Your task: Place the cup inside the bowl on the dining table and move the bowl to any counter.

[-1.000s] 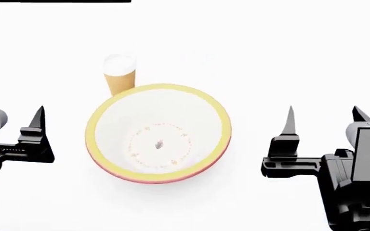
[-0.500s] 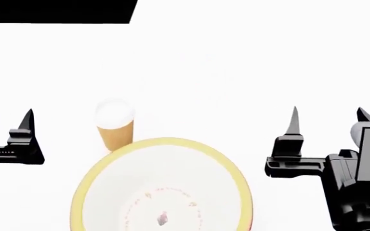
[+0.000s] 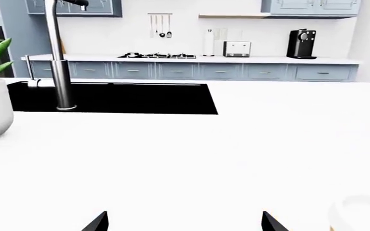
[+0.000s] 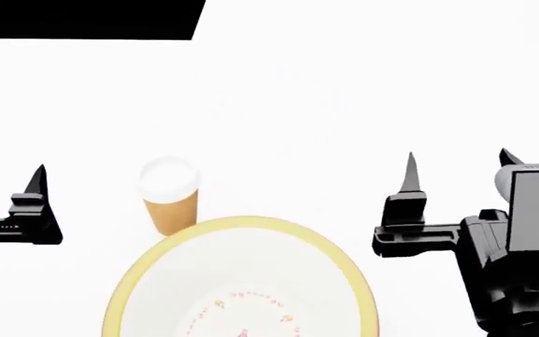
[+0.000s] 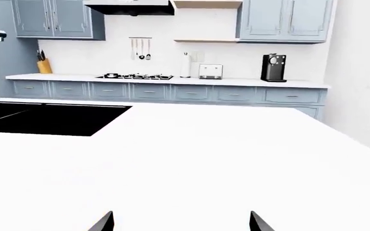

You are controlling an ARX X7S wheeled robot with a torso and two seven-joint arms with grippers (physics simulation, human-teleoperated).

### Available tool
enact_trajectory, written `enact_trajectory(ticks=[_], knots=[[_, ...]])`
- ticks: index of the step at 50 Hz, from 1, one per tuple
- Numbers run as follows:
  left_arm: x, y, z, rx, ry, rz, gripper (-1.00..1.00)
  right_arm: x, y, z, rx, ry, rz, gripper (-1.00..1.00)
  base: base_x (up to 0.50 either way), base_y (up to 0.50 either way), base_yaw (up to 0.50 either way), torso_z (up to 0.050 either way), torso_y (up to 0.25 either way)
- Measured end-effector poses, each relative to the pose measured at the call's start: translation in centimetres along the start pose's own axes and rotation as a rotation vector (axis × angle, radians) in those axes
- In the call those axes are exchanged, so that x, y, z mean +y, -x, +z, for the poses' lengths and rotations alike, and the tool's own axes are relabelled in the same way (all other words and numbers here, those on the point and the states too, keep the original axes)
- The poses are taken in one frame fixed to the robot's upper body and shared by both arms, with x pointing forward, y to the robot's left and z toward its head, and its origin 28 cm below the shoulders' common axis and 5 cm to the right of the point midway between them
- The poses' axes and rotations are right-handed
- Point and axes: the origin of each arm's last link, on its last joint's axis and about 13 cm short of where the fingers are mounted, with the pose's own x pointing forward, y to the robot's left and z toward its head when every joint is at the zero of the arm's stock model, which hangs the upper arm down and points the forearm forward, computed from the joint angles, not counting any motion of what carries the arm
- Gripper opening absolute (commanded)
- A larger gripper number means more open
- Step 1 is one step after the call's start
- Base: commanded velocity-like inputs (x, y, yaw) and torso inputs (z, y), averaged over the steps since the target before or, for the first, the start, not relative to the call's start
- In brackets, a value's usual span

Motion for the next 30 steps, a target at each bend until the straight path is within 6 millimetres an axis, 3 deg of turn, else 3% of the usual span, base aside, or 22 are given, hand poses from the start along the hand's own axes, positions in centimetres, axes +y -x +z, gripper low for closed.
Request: enact_trajectory(ticks=[14,30], knots=[[0.3,0.0,0.3,-0.004,-0.003,0.023,1.00,3.1,-2.4,2.4,0.096,0.032,0.331,1.00,0.00,0.00,0.00,0.000,0.000],[0.7,0.2,0.4,-0.006,-0.007,0.046,1.00,6.3,-6.1,3.1,0.268,0.056,0.623,1.00,0.00,0.00,0.00,0.000,0.000]])
